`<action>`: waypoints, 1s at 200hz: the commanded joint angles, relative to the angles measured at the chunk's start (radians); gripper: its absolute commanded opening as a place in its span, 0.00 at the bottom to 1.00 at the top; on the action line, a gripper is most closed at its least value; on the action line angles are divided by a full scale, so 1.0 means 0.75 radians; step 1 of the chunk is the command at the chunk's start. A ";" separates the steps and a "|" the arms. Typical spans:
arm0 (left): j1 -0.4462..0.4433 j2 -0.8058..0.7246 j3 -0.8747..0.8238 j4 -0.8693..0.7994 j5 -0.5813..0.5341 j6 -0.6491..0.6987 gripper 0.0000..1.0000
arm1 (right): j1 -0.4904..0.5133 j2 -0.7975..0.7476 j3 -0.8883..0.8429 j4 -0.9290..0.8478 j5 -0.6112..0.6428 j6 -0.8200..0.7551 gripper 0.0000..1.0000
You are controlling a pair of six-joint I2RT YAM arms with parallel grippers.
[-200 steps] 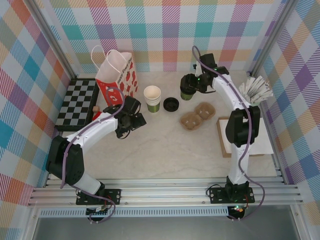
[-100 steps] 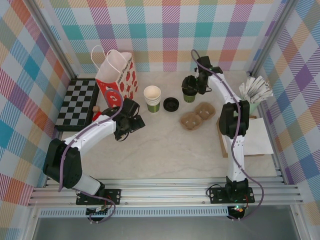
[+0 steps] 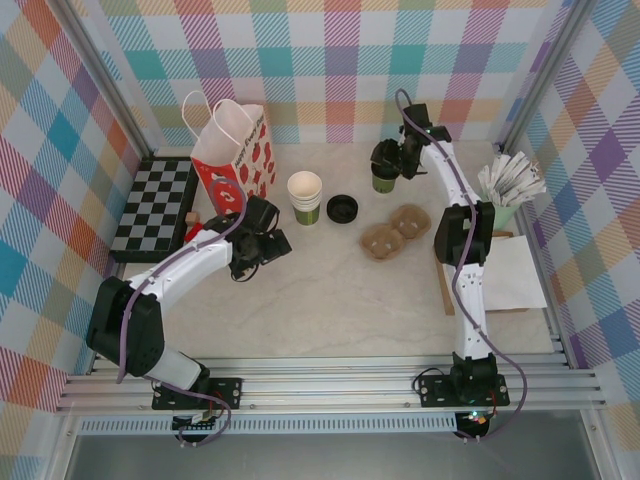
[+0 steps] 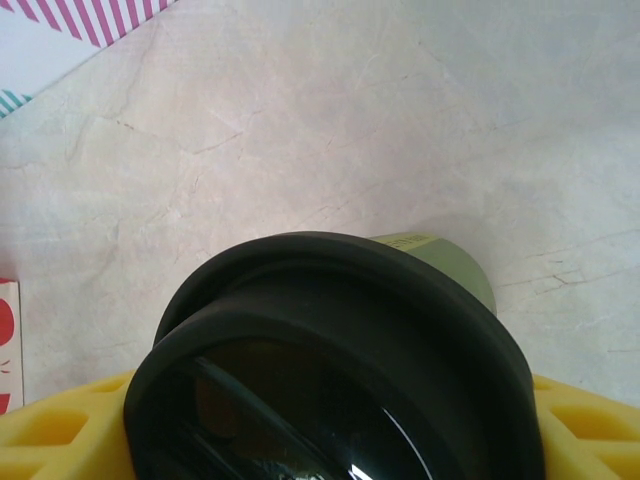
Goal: Pack the takeout coffee
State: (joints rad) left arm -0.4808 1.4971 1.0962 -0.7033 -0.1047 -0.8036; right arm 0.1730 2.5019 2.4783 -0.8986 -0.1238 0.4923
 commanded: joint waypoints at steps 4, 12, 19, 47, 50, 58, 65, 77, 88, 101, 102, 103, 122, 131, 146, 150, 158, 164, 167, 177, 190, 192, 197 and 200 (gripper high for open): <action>0.012 0.012 0.011 0.001 0.023 0.033 1.00 | -0.012 0.035 0.059 -0.074 0.003 0.014 0.77; 0.011 0.013 0.013 -0.001 0.024 0.034 1.00 | -0.012 0.028 0.059 -0.076 0.001 0.009 0.81; 0.012 0.010 0.015 -0.002 0.022 0.036 1.00 | -0.012 0.021 0.059 -0.076 0.001 0.008 0.84; 0.011 0.017 0.024 0.001 0.023 0.040 1.00 | -0.012 0.002 0.058 -0.100 0.015 -0.008 0.91; 0.011 0.020 0.025 0.000 0.026 0.041 1.00 | -0.012 0.000 0.057 -0.103 0.017 -0.010 0.92; 0.011 0.023 0.029 -0.001 0.027 0.042 1.00 | -0.012 -0.002 0.057 -0.109 0.021 -0.016 0.93; 0.011 0.025 0.033 -0.003 0.027 0.045 1.00 | -0.013 -0.004 0.058 -0.114 0.029 -0.020 0.95; 0.011 0.025 0.037 -0.004 0.029 0.049 1.00 | -0.012 -0.012 0.057 -0.122 0.051 -0.027 0.99; 0.013 0.017 0.038 0.001 0.035 0.059 1.00 | -0.012 -0.022 0.057 -0.127 0.067 -0.032 1.00; 0.016 -0.002 0.041 0.002 0.037 0.076 1.00 | -0.012 -0.040 0.055 -0.127 0.073 -0.042 1.00; 0.017 -0.003 0.041 0.002 0.035 0.075 1.00 | -0.012 -0.041 0.053 -0.128 0.073 -0.044 1.00; 0.017 -0.006 0.042 0.003 0.034 0.075 1.00 | -0.012 -0.043 0.054 -0.128 0.073 -0.044 1.00; 0.031 -0.055 0.059 -0.019 -0.004 0.109 1.00 | -0.013 -0.080 0.054 -0.130 0.054 -0.062 1.00; 0.046 -0.088 0.077 -0.040 -0.027 0.129 1.00 | -0.011 -0.106 0.052 -0.135 0.046 -0.071 1.00; 0.095 -0.149 0.118 -0.069 -0.036 0.186 1.00 | -0.010 -0.162 0.041 -0.139 0.035 -0.088 1.00; 0.116 -0.164 0.132 -0.077 -0.030 0.207 1.00 | -0.010 -0.180 0.033 -0.137 0.033 -0.091 1.00; 0.160 -0.179 0.177 -0.105 -0.006 0.253 1.00 | -0.010 -0.223 0.007 -0.127 0.033 -0.097 1.00; 0.200 -0.177 0.226 -0.141 0.010 0.282 1.00 | -0.008 -0.265 -0.029 -0.112 0.042 -0.098 1.00; 0.220 -0.175 0.259 -0.170 0.013 0.294 1.00 | -0.008 -0.287 -0.052 -0.100 0.045 -0.098 1.00; 0.281 -0.155 0.378 -0.272 -0.005 0.306 1.00 | -0.004 -0.379 -0.162 -0.036 0.048 -0.103 1.00; 0.342 -0.147 0.494 -0.326 -0.017 0.307 1.00 | 0.000 -0.522 -0.352 0.059 0.037 -0.102 1.00; 0.349 -0.147 0.507 -0.326 -0.016 0.304 1.00 | 0.000 -0.548 -0.389 0.079 0.035 -0.101 1.00; 0.368 -0.150 0.533 -0.319 -0.017 0.290 1.00 | 0.000 -0.606 -0.469 0.123 0.030 -0.098 1.00; 0.379 -0.151 0.549 -0.315 -0.016 0.279 1.00 | 0.000 -0.644 -0.516 0.148 0.030 -0.095 1.00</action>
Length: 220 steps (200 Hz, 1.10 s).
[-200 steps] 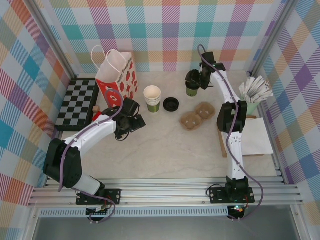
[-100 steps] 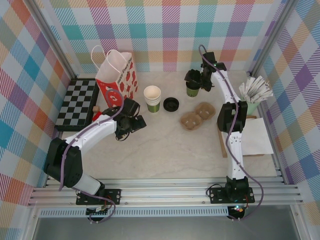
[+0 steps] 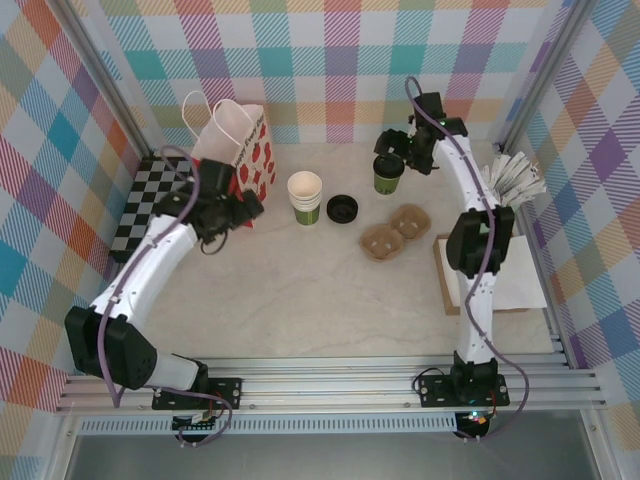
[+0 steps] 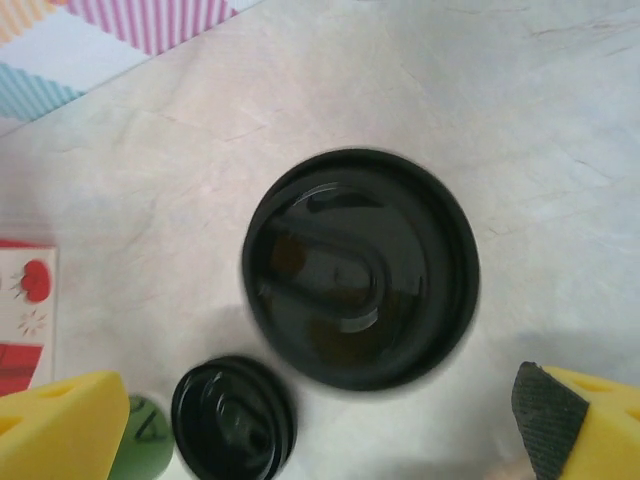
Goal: Pack the takeout coffee
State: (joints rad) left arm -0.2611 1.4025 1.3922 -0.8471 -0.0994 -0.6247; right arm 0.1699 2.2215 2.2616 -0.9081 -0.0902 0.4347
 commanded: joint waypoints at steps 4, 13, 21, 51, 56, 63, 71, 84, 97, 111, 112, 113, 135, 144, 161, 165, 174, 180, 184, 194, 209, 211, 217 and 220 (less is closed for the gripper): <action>0.098 -0.025 0.176 -0.115 -0.025 0.021 1.00 | 0.003 -0.317 -0.291 0.196 -0.016 -0.013 1.00; 0.126 -0.019 0.219 -0.101 -0.041 -0.031 1.00 | 0.004 -0.419 -0.438 0.266 -0.022 -0.002 1.00; 0.142 -0.006 0.260 -0.094 -0.073 -0.091 1.00 | 0.003 -0.502 -0.556 0.319 -0.033 0.011 1.00; 0.168 0.095 0.397 -0.081 -0.195 -0.280 1.00 | 0.005 -0.769 -0.910 0.439 -0.073 0.035 1.00; 0.175 0.115 0.416 -0.080 -0.213 -0.310 1.00 | 0.003 -0.809 -0.963 0.451 -0.072 0.035 1.00; 0.182 0.144 0.436 -0.077 -0.237 -0.350 1.00 | 0.004 -0.858 -1.026 0.466 -0.072 0.031 1.00; 0.197 0.178 0.459 -0.074 -0.251 -0.395 0.98 | 0.005 -0.912 -1.094 0.479 -0.077 0.018 1.00; 0.224 0.240 0.502 -0.074 -0.243 -0.448 0.92 | 0.004 -0.994 -1.194 0.489 -0.066 -0.010 1.00; 0.245 0.302 0.548 -0.083 -0.220 -0.491 0.90 | 0.004 -1.067 -1.275 0.492 -0.047 -0.041 1.00; 0.262 0.367 0.597 -0.079 -0.177 -0.499 0.88 | 0.004 -1.134 -1.348 0.498 -0.037 -0.080 1.00; 0.261 0.370 0.599 -0.077 -0.175 -0.498 0.88 | 0.004 -1.139 -1.353 0.497 -0.037 -0.082 1.00; 0.262 0.375 0.602 -0.076 -0.171 -0.496 0.88 | 0.003 -1.143 -1.358 0.498 -0.036 -0.085 1.00; 0.265 0.466 0.683 -0.065 -0.136 -0.446 0.85 | 0.003 -1.213 -1.430 0.490 -0.030 -0.124 1.00; 0.265 0.495 0.710 -0.071 -0.121 -0.426 0.84 | 0.004 -1.229 -1.449 0.485 -0.027 -0.132 1.00; 0.265 0.530 0.721 -0.058 -0.061 -0.386 0.79 | 0.004 -1.245 -1.472 0.471 -0.017 -0.134 1.00; 0.265 0.534 0.721 -0.057 -0.052 -0.380 0.78 | 0.004 -1.245 -1.480 0.469 -0.013 -0.134 1.00; 0.265 0.545 0.719 -0.070 -0.043 -0.372 0.74 | 0.004 -1.246 -1.484 0.465 -0.009 -0.133 1.00; 0.265 0.549 0.717 -0.089 -0.047 -0.372 0.70 | 0.005 -1.244 -1.487 0.464 -0.011 -0.135 1.00; 0.266 0.551 0.718 -0.101 -0.050 -0.369 0.66 | 0.004 -1.241 -1.488 0.463 -0.015 -0.137 1.00; 0.265 0.552 0.715 -0.130 -0.059 -0.356 0.56 | 0.004 -1.234 -1.490 0.457 -0.029 -0.152 1.00; 0.266 0.534 0.707 -0.160 -0.049 -0.307 0.36 | 0.003 -1.215 -1.498 0.438 -0.048 -0.226 1.00; 0.265 0.530 0.704 -0.162 -0.045 -0.298 0.33 | 0.003 -1.212 -1.498 0.433 -0.048 -0.234 1.00; 0.266 0.514 0.695 -0.175 -0.039 -0.272 0.25 | 0.004 -1.198 -1.501 0.421 -0.052 -0.275 1.00; 0.265 0.506 0.690 -0.184 -0.041 -0.257 0.21 | 0.003 -1.192 -1.504 0.415 -0.056 -0.294 1.00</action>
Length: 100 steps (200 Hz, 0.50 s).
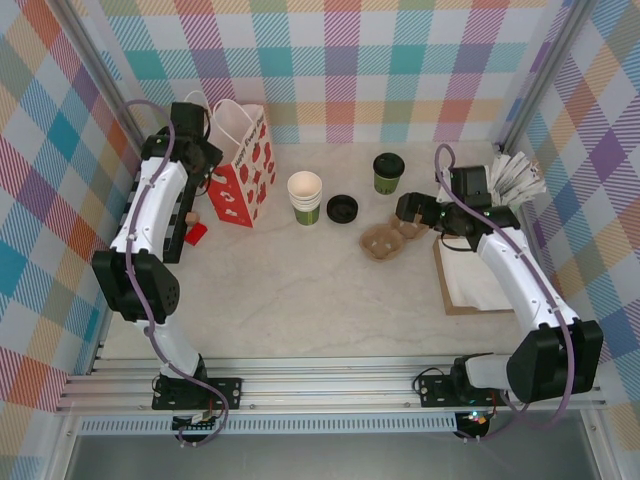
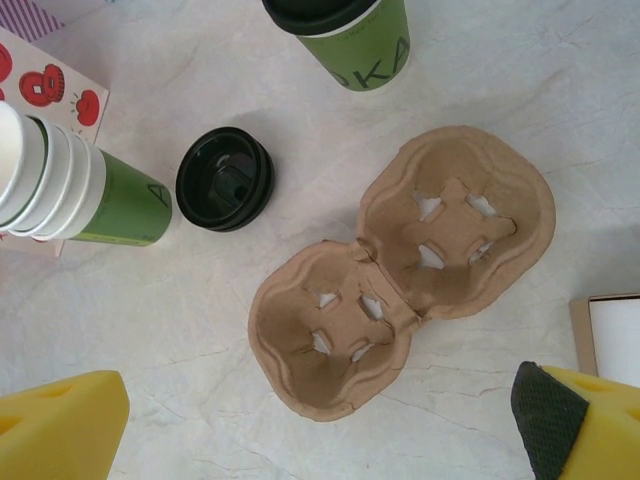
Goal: Pack the takeout coffee
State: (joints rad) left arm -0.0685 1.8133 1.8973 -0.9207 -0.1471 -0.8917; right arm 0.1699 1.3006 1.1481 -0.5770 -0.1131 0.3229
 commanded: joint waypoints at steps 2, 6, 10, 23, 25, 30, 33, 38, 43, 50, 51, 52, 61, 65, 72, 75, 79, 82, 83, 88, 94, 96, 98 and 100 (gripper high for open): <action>0.008 -0.050 0.012 -0.092 0.020 0.107 0.20 | 0.004 0.041 -0.021 -0.030 -0.028 -0.156 1.00; 0.009 -0.063 0.006 -0.104 0.013 0.123 0.16 | 0.005 0.049 -0.023 -0.037 -0.034 -0.176 1.00; 0.008 -0.077 -0.001 -0.119 0.003 0.145 0.14 | 0.005 0.059 -0.025 -0.045 -0.038 -0.192 1.00; 0.009 -0.134 -0.034 -0.155 -0.036 0.233 0.08 | 0.004 0.095 -0.020 -0.070 -0.070 -0.228 1.00; 0.008 -0.145 -0.043 -0.159 -0.040 0.249 0.06 | 0.004 0.103 -0.018 -0.074 -0.077 -0.233 1.00; 0.009 -0.167 -0.056 -0.170 -0.057 0.277 0.03 | 0.005 0.118 -0.012 -0.081 -0.094 -0.243 1.00; 0.009 -0.184 -0.066 -0.182 -0.068 0.291 0.02 | 0.005 0.128 -0.008 -0.084 -0.103 -0.248 1.00; 0.008 -0.213 -0.081 -0.200 -0.084 0.310 0.00 | 0.003 0.144 0.000 -0.087 -0.113 -0.250 1.00; 0.009 -0.250 -0.098 -0.216 -0.092 0.335 0.00 | 0.003 0.159 0.007 -0.090 -0.124 -0.254 1.00; 0.009 -0.295 -0.127 -0.234 -0.096 0.379 0.00 | 0.004 0.179 0.020 -0.092 -0.136 -0.258 1.00; 0.009 -0.302 -0.132 -0.235 -0.096 0.383 0.00 | 0.004 0.181 0.021 -0.093 -0.137 -0.260 1.00; 0.009 -0.308 -0.136 -0.240 -0.096 0.389 0.00 | 0.004 0.184 0.023 -0.091 -0.138 -0.260 1.00; 0.008 -0.375 -0.179 -0.271 -0.085 0.435 0.00 | 0.005 0.204 0.035 -0.086 -0.143 -0.268 1.00; 0.008 -0.408 -0.200 -0.282 -0.075 0.458 0.00 | 0.004 0.212 0.041 -0.085 -0.143 -0.272 1.00; 0.009 -0.458 -0.261 -0.300 -0.049 0.489 0.00 | 0.004 0.226 0.050 -0.085 -0.139 -0.284 1.00; 0.008 -0.485 -0.285 -0.306 -0.035 0.496 0.00 | 0.003 0.232 0.051 -0.081 -0.140 -0.294 1.00; 0.009 -0.517 -0.320 -0.305 -0.009 0.511 0.00 | 0.004 0.240 0.053 -0.078 -0.138 -0.308 1.00; 0.009 -0.550 -0.352 -0.302 0.022 0.528 0.00 | 0.004 0.246 0.053 -0.075 -0.141 -0.317 1.00; 0.009 -0.562 -0.362 -0.299 0.032 0.532 0.00 | 0.004 0.248 0.054 -0.075 -0.140 -0.318 1.00; 0.008 -0.613 -0.411 -0.290 0.091 0.554 0.00 | 0.004 0.257 0.057 -0.071 -0.141 -0.335 1.00; 0.009 -0.671 -0.476 -0.270 0.171 0.573 0.00 | 0.005 0.271 0.062 -0.072 -0.141 -0.347 1.00; 0.009 -0.694 -0.495 -0.267 0.193 0.576 0.00 | 0.005 0.274 0.065 -0.075 -0.141 -0.349 1.00; 0.008 -0.710 -0.510 -0.264 0.219 0.581 0.00 | 0.004 0.279 0.069 -0.076 -0.141 -0.352 1.00; 0.009 -0.731 -0.529 -0.261 0.242 0.582 0.00 | 0.004 0.282 0.071 -0.078 -0.141 -0.354 1.00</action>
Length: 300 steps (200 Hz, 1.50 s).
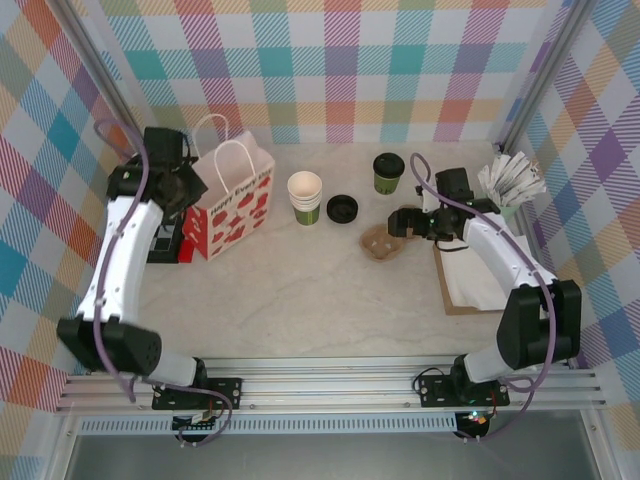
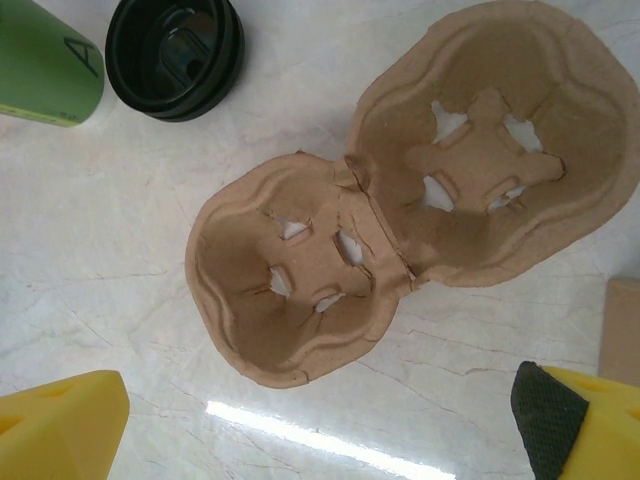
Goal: Pack the takeout coffee
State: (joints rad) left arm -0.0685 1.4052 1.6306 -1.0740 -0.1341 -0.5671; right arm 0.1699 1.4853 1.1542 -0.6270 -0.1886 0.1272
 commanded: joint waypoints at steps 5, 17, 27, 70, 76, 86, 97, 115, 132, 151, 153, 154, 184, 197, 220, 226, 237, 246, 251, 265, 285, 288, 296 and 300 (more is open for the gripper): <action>0.008 -0.227 -0.211 -0.055 0.278 0.155 0.00 | 0.005 0.054 0.079 -0.020 -0.045 -0.099 1.00; 0.008 -0.309 -0.273 -0.095 0.334 0.158 0.00 | 0.005 0.083 0.106 -0.035 -0.056 -0.105 1.00; 0.007 -0.367 -0.320 -0.121 0.376 0.166 0.00 | 0.008 0.105 0.120 -0.037 -0.061 -0.119 1.00; 0.004 -0.507 -0.477 -0.072 0.724 0.270 0.00 | 0.009 0.244 0.178 -0.078 -0.031 -0.268 1.00; 0.004 -0.509 -0.486 -0.054 0.775 0.289 0.00 | 0.008 0.268 0.186 -0.075 -0.040 -0.287 1.00; 0.003 -0.501 -0.487 -0.038 0.843 0.315 0.00 | 0.008 0.303 0.201 -0.069 -0.053 -0.362 1.00; 0.003 -0.490 -0.489 -0.033 0.902 0.350 0.00 | 0.011 0.344 0.222 -0.075 -0.041 -0.417 0.99; -0.004 -0.477 -0.500 -0.012 0.899 0.357 0.00 | 0.015 0.419 0.277 -0.105 0.009 -0.481 0.98; -0.009 -0.472 -0.523 0.049 0.875 0.313 0.00 | 0.042 0.500 0.359 -0.165 0.040 -0.533 0.96; -0.019 -0.487 -0.570 0.170 0.867 0.229 0.00 | 0.087 0.577 0.422 -0.189 0.129 -0.575 0.91; -0.019 -0.489 -0.576 0.182 0.866 0.217 0.00 | 0.090 0.586 0.428 -0.190 0.132 -0.576 0.90; -0.020 -0.489 -0.578 0.189 0.864 0.213 0.00 | 0.090 0.590 0.430 -0.191 0.135 -0.578 0.89; -0.039 -0.527 -0.650 0.323 0.841 0.087 0.00 | 0.112 0.704 0.517 -0.229 0.186 -0.603 0.70; -0.052 -0.530 -0.675 0.360 0.835 0.024 0.00 | 0.131 0.739 0.536 -0.243 0.218 -0.625 0.70; -0.123 -0.533 -0.706 0.397 0.771 -0.113 0.00 | 0.163 0.798 0.561 -0.268 0.288 -0.644 0.71; -0.156 -0.535 -0.706 0.388 0.720 -0.150 0.00 | 0.170 0.810 0.559 -0.264 0.313 -0.640 0.71; -0.215 -0.542 -0.709 0.374 0.630 -0.226 0.00 | 0.172 0.823 0.554 -0.253 0.345 -0.630 0.68; -0.265 -0.542 -0.725 0.392 0.596 -0.286 0.00 | 0.174 0.827 0.550 -0.239 0.385 -0.617 0.64; -0.297 -0.537 -0.727 0.393 0.572 -0.317 0.00 | 0.174 0.823 0.546 -0.235 0.394 -0.617 0.62; -0.400 -0.505 -0.727 0.399 0.485 -0.392 0.00 | 0.174 0.787 0.520 -0.206 0.389 -0.615 0.51; -0.521 -0.427 -0.679 0.398 0.389 -0.434 0.01 | 0.175 0.701 0.464 -0.170 0.350 -0.602 0.35; -0.537 -0.413 -0.665 0.392 0.372 -0.430 0.03 | 0.174 0.688 0.455 -0.167 0.349 -0.599 0.32; -0.573 -0.380 -0.624 0.363 0.329 -0.412 0.14 | 0.176 0.652 0.430 -0.168 0.348 -0.590 0.25; -0.589 -0.369 -0.603 0.352 0.315 -0.399 0.19 | 0.176 0.634 0.420 -0.175 0.349 -0.587 0.23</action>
State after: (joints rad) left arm -0.4355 1.0660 1.1183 -0.7746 0.2276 -0.8227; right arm 0.2985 2.0556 1.5166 -0.7567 0.0696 -0.3248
